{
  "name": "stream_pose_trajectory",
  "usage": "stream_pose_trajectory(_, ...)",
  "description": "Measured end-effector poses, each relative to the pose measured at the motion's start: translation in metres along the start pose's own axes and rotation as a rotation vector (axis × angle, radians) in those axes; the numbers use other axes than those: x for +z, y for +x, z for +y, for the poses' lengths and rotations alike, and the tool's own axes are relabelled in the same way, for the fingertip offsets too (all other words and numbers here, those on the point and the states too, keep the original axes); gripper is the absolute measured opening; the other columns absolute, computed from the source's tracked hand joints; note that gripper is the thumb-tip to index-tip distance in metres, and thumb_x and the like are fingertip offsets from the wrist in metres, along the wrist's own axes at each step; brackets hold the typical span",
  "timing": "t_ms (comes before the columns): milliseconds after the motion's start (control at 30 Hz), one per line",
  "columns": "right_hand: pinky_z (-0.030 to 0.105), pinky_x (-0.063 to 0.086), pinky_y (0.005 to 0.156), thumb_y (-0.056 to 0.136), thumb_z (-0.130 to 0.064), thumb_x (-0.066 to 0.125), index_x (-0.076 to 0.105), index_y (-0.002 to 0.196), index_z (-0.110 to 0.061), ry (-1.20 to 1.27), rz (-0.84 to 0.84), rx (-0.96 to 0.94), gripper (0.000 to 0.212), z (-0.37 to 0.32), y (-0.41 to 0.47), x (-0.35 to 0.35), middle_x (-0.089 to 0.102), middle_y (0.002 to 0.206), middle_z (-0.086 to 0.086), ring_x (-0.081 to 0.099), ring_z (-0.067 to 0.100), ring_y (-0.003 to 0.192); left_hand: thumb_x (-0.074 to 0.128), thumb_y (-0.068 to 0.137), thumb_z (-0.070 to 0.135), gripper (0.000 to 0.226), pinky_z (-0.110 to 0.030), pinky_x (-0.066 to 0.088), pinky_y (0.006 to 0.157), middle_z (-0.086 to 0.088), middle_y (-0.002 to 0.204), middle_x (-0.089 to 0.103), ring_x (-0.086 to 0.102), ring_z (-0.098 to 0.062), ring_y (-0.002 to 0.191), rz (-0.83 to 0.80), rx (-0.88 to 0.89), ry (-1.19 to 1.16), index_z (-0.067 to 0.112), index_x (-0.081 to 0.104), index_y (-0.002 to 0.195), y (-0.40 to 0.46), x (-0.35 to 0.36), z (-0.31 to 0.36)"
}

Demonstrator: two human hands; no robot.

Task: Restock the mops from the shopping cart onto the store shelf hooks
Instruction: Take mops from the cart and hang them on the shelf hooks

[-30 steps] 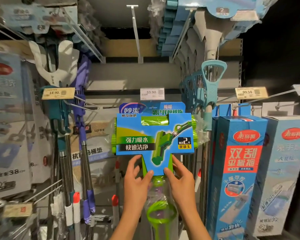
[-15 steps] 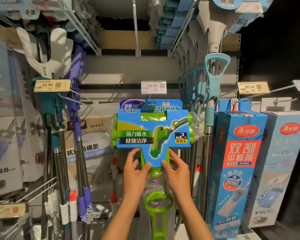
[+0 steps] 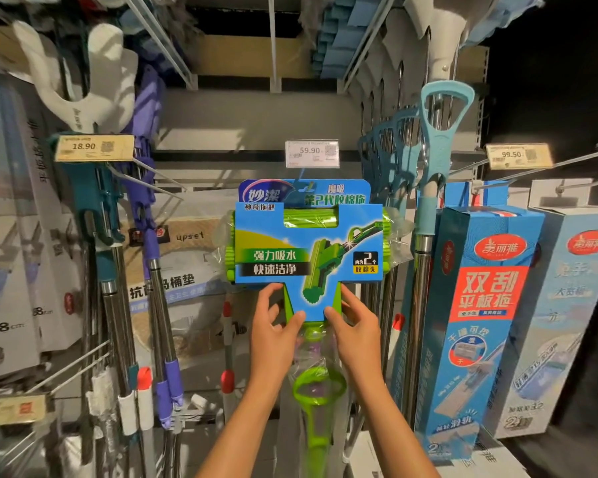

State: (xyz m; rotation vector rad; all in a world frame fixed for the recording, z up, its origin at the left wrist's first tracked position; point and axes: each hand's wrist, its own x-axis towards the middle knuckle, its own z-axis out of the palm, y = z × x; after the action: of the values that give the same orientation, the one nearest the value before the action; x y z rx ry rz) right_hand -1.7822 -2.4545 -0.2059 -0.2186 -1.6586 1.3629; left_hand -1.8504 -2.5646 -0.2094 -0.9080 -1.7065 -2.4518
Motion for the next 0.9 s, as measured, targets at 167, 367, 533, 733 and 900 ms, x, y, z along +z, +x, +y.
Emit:
stream_pose_trajectory(167,0.014,0.054,0.085,0.091,-0.003,0.068,0.061,0.134,-0.019,0.009,0.013,0.004,0.047,0.002,0.0,-0.001,0.067,0.117,-0.02,0.064,-0.008,0.107,0.072,0.089,0.001,0.055,-0.032,0.062,0.065,-0.009,0.124,0.068,0.074,-0.02,0.096,-0.006,0.034,0.038,0.041,0.052,0.121,0.003,-0.003,-0.004)
stream_pose_trajectory(367,0.038,0.057,0.096,0.09,-0.008,0.071,0.064,0.123,-0.038,0.028,0.037,0.017,0.045,0.002,-0.009,-0.002,0.072,0.117,-0.016,0.067,0.005,0.111,0.075,0.09,0.025,0.051,-0.048,0.061,0.086,-0.002,0.133,0.064,0.06,-0.028,0.126,-0.004,0.057,0.156,0.059,0.05,0.118,-0.001,-0.008,-0.007)
stream_pose_trajectory(533,0.036,0.059,0.091,0.09,-0.006,0.07,0.064,0.12,-0.04,0.012,0.042,-0.013,0.046,-0.005,-0.013,-0.001,0.073,0.112,-0.019,0.068,0.002,0.105,0.07,0.09,0.044,0.038,-0.053,0.058,0.089,-0.001,0.127,0.068,0.064,-0.027,0.119,0.022,0.084,0.172,0.06,0.05,0.118,-0.001,-0.007,-0.001)
stream_pose_trajectory(733,0.038,0.059,0.091,0.09,-0.013,0.071,0.066,0.131,-0.025,-0.003,0.045,-0.055,0.043,-0.014,-0.011,0.003,0.073,0.113,-0.018,0.067,0.0,0.106,0.068,0.087,0.047,0.036,-0.057,0.057,0.089,-0.002,0.127,0.068,0.064,-0.031,0.119,0.029,0.089,0.175,0.059,0.05,0.117,0.005,-0.008,0.005)
stream_pose_trajectory(900,0.041,0.057,0.095,0.087,-0.019,0.076,0.07,0.118,-0.036,0.019,0.054,-0.042,0.036,-0.015,-0.006,-0.001,0.074,0.109,-0.02,0.069,0.003,0.105,0.069,0.094,0.028,0.038,-0.046,0.062,0.077,-0.001,0.125,0.069,0.065,-0.032,0.116,0.022,0.103,0.152,0.058,0.052,0.112,0.004,-0.002,0.003)
